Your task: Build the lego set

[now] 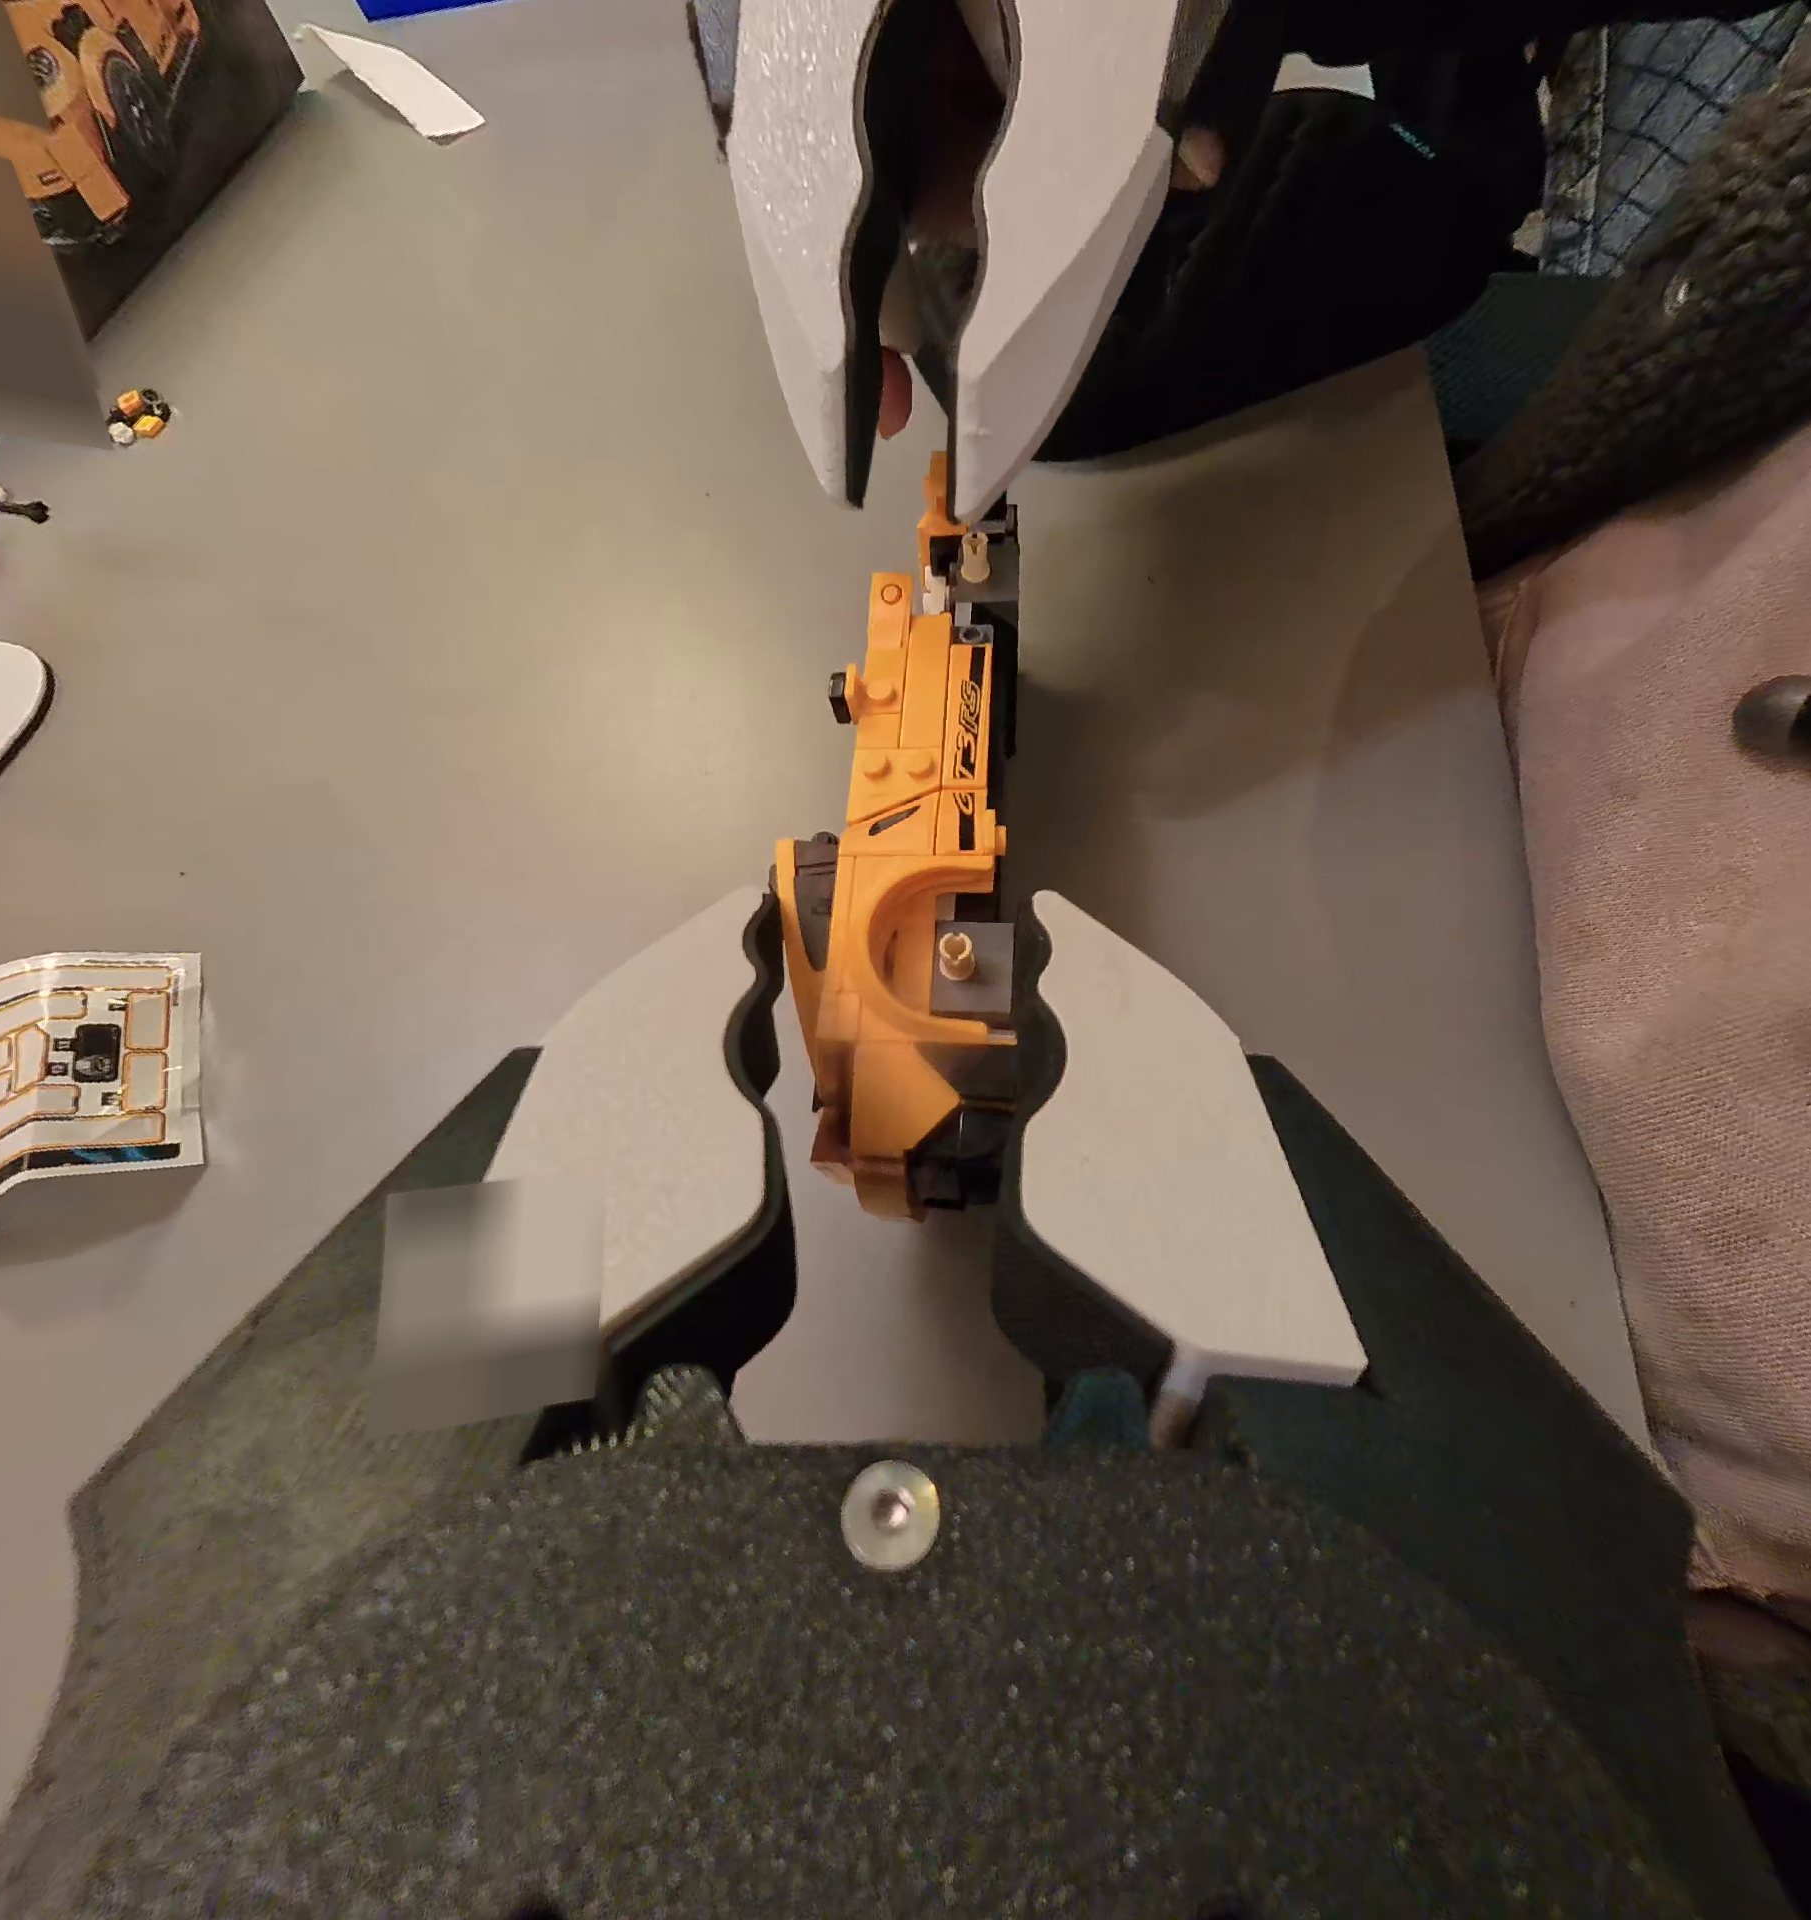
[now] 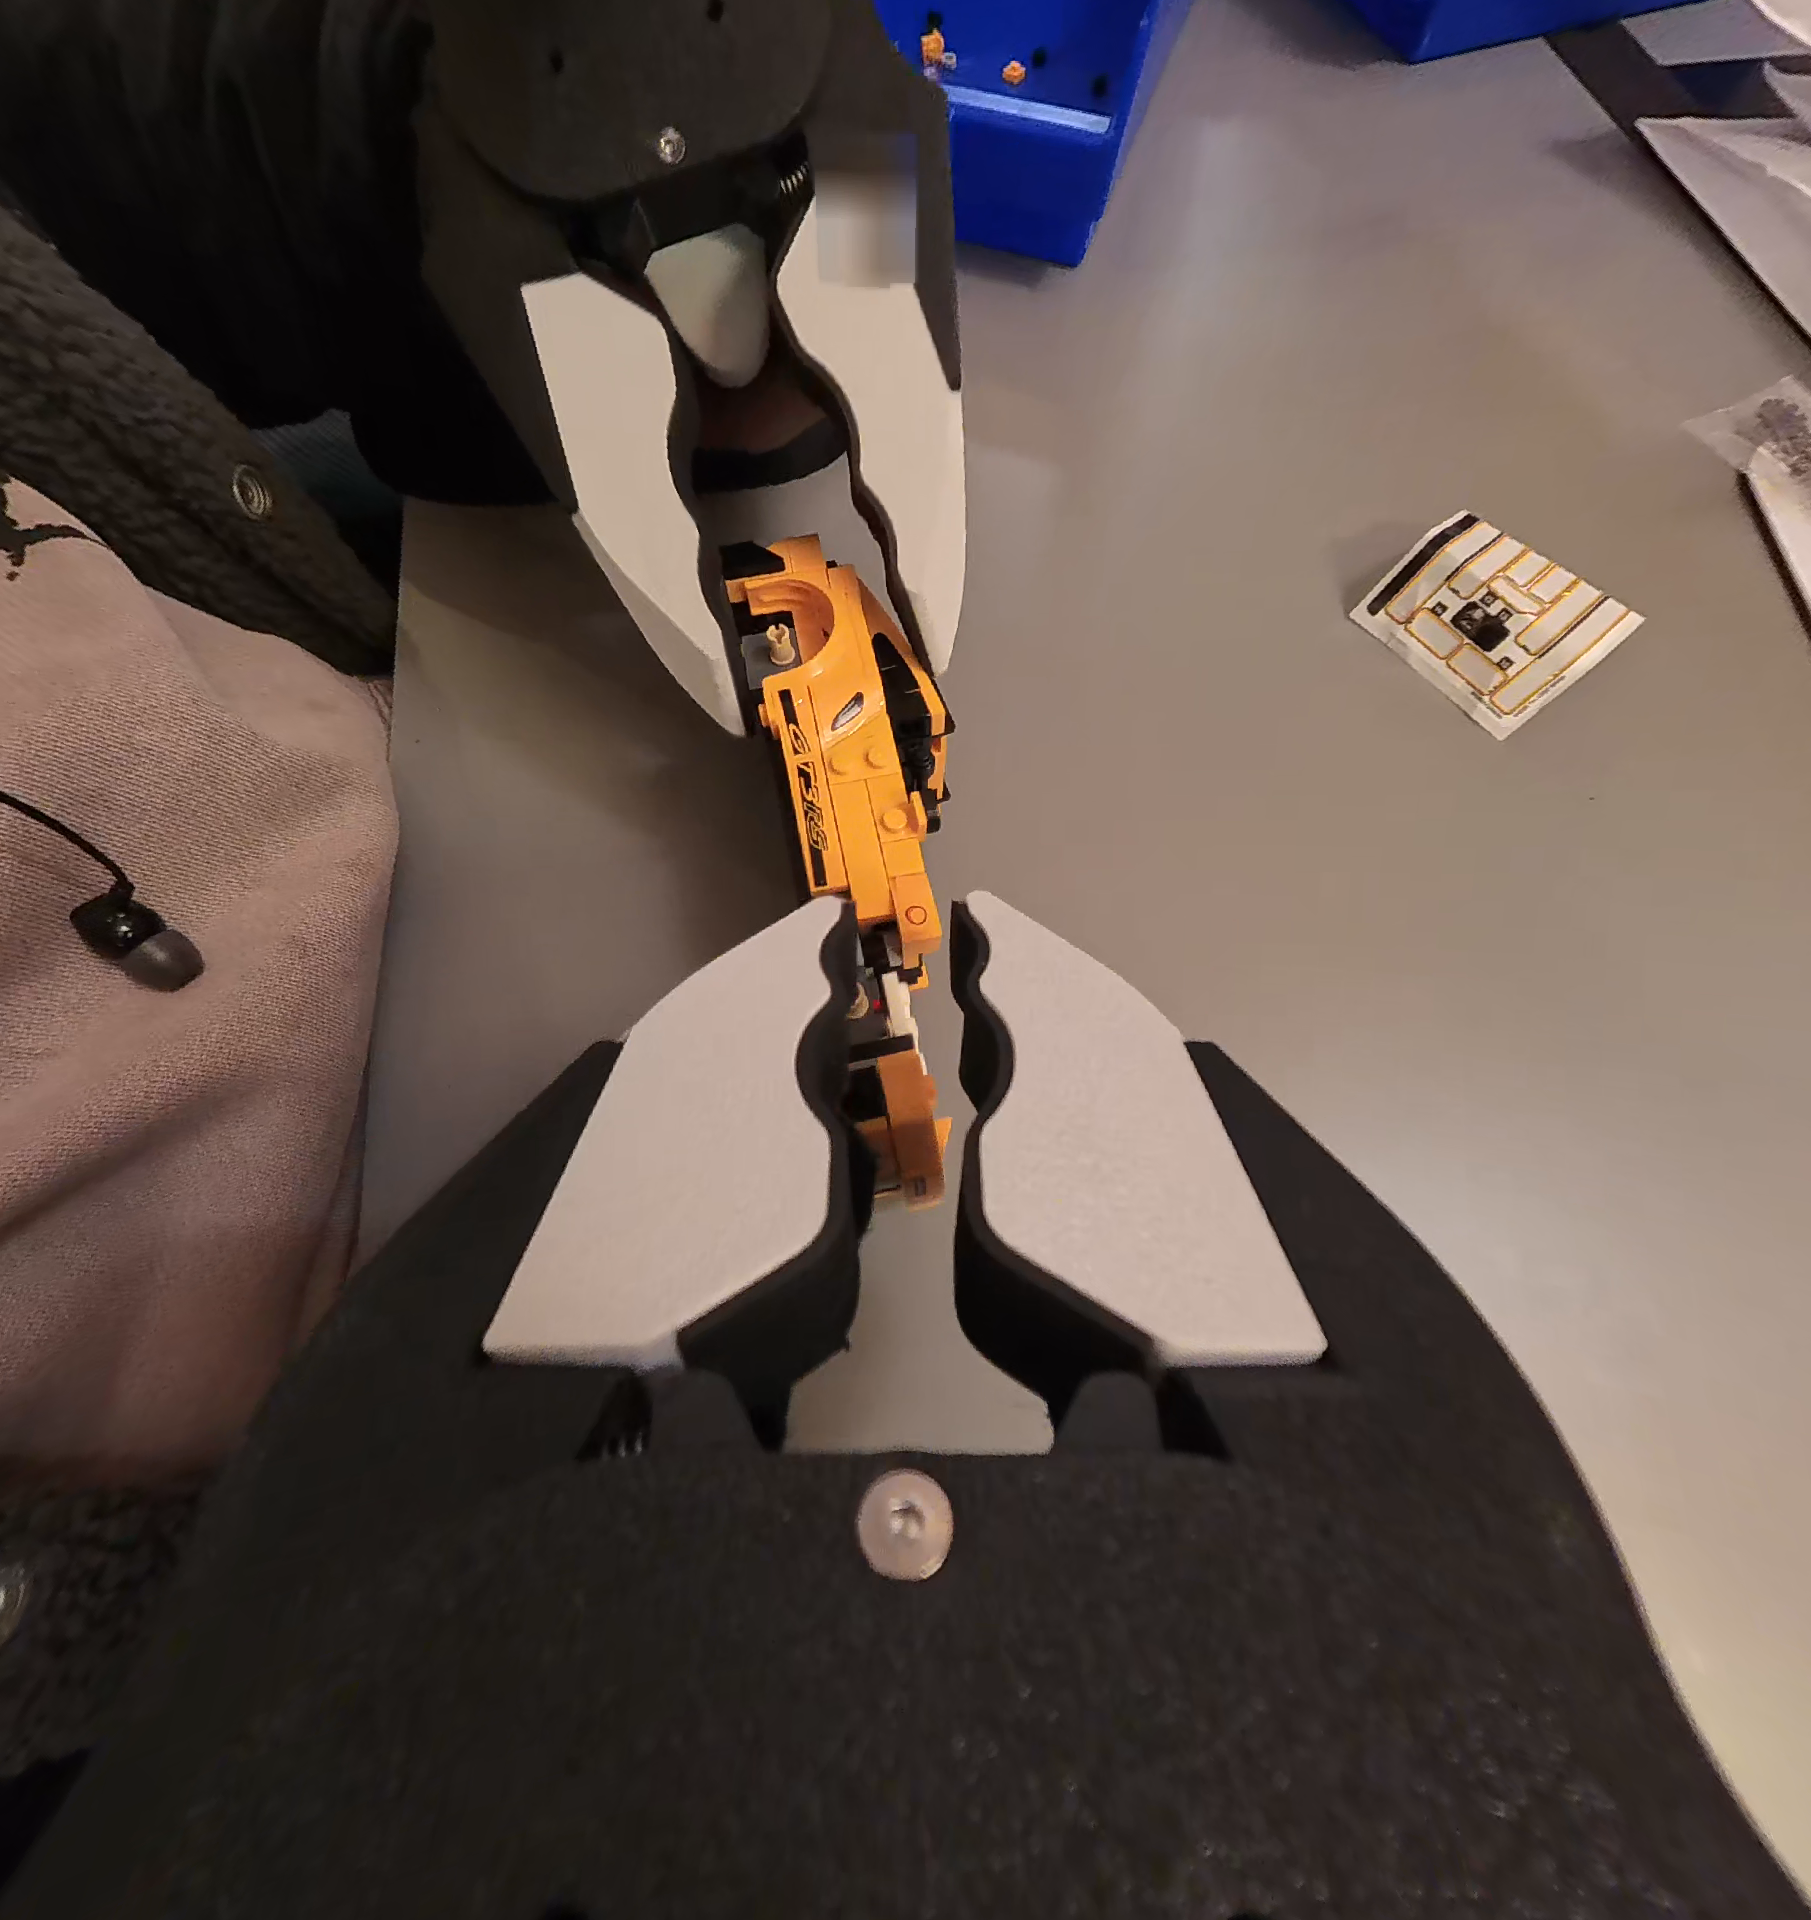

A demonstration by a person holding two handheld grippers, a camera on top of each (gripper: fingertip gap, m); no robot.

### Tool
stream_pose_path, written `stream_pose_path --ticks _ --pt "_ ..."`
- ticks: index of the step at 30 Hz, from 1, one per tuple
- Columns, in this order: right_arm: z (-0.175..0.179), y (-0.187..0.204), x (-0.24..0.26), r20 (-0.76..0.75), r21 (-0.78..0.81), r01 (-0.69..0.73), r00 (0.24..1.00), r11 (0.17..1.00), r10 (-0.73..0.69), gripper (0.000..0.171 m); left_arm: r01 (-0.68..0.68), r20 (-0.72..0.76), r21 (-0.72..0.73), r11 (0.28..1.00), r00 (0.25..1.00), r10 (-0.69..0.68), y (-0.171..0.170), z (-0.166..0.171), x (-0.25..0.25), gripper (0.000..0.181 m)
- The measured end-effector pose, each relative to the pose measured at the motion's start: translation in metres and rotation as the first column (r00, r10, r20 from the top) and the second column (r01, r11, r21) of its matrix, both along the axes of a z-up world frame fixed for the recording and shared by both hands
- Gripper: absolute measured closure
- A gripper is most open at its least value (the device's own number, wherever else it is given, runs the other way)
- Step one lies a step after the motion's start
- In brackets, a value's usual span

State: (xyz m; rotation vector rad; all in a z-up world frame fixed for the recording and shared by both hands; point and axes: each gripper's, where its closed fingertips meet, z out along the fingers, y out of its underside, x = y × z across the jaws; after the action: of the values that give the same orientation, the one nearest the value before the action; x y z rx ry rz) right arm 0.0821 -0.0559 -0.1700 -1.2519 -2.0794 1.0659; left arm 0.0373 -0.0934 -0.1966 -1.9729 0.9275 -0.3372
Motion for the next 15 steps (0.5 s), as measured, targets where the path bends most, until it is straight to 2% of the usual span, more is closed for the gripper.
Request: stream_pose_path --ticks 4,9,15 --pt "-0.004 0.001 -0.001 0.006 0.006 0.006 1.0 1.0 -0.006 0.154 -0.004 0.07 -0.009 1.0 0.998 0.004 -0.001 0.006 -0.001 0.136" --pt "-0.012 0.0 -0.003 0.029 0.004 0.004 1.0 1.0 -0.004 0.152 -0.008 0.073 -0.046 0.999 0.997 0.012 0.0 -0.003 -0.003 0.13" --pt "-0.018 -0.001 -0.004 0.05 0.004 0.006 0.999 1.0 -0.007 0.152 -0.011 0.022 -0.046 0.999 1.0 0.012 -0.001 -0.011 -0.003 0.134"
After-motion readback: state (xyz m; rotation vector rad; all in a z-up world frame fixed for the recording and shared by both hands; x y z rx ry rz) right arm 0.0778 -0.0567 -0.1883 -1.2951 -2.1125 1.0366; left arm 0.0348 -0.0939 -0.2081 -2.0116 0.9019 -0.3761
